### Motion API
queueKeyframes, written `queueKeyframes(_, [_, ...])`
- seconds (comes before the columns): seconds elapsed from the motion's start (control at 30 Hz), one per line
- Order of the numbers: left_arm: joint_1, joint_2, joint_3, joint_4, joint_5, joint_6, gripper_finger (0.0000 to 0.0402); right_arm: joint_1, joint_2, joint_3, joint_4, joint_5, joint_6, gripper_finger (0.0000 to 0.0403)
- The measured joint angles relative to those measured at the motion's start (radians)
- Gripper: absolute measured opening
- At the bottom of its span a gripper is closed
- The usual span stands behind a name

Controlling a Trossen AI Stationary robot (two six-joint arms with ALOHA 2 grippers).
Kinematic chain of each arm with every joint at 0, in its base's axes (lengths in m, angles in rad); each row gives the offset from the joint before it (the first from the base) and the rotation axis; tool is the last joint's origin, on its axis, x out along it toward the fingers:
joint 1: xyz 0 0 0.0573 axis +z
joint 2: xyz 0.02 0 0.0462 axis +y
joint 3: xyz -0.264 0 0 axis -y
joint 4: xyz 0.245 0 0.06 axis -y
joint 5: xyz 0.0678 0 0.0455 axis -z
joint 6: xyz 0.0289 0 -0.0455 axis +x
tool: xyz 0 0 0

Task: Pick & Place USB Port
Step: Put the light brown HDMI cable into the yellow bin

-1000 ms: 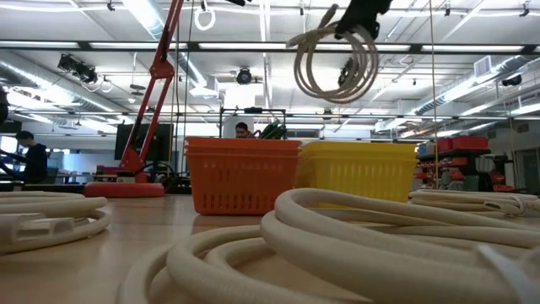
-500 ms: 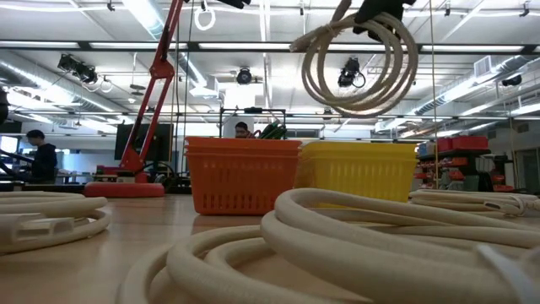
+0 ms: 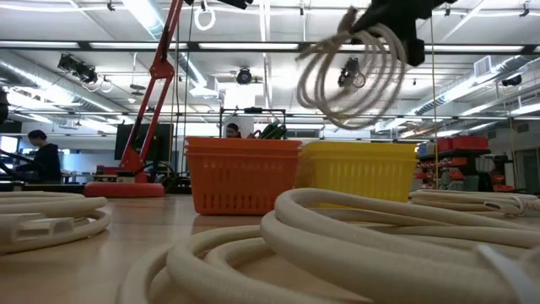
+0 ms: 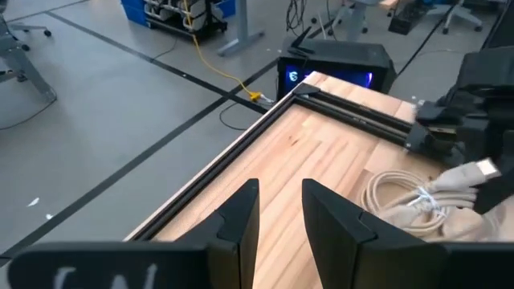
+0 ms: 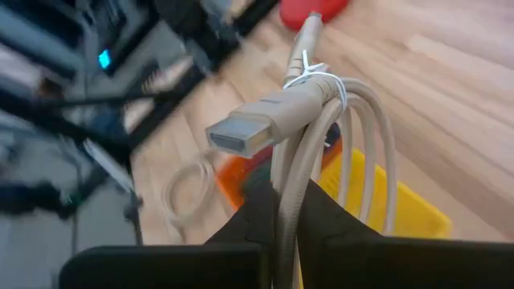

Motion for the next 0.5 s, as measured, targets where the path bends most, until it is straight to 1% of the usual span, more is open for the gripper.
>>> queueKeyframes(0.1, [0.000, 0.000, 0.000, -0.007, 0.001, 0.000, 0.0103, 0.040, 0.009, -0.039, 0.192, 0.091, 0.055, 0.0018])
queueKeyframes(0.17, [0.000, 0.000, 0.000, -0.009, 0.008, -0.001, 0.0103, 0.065, 0.020, -0.060, 0.257, 0.162, 0.084, 0.0018])
queueKeyframes(0.27, [0.000, 0.000, 0.000, -0.010, 0.015, -0.001, 0.0103, 0.093, 0.046, -0.067, 0.243, 0.219, 0.131, 0.0018])
queueKeyframes(0.43, [0.000, 0.000, 0.000, -0.013, 0.016, 0.000, 0.0103, 0.151, 0.096, -0.067, 0.211, 0.220, 0.213, 0.0017])
queueKeyframes(0.5, [0.000, 0.000, 0.000, -0.016, 0.017, 0.000, 0.0103, 0.174, 0.109, -0.067, 0.211, 0.242, 0.241, 0.0017])
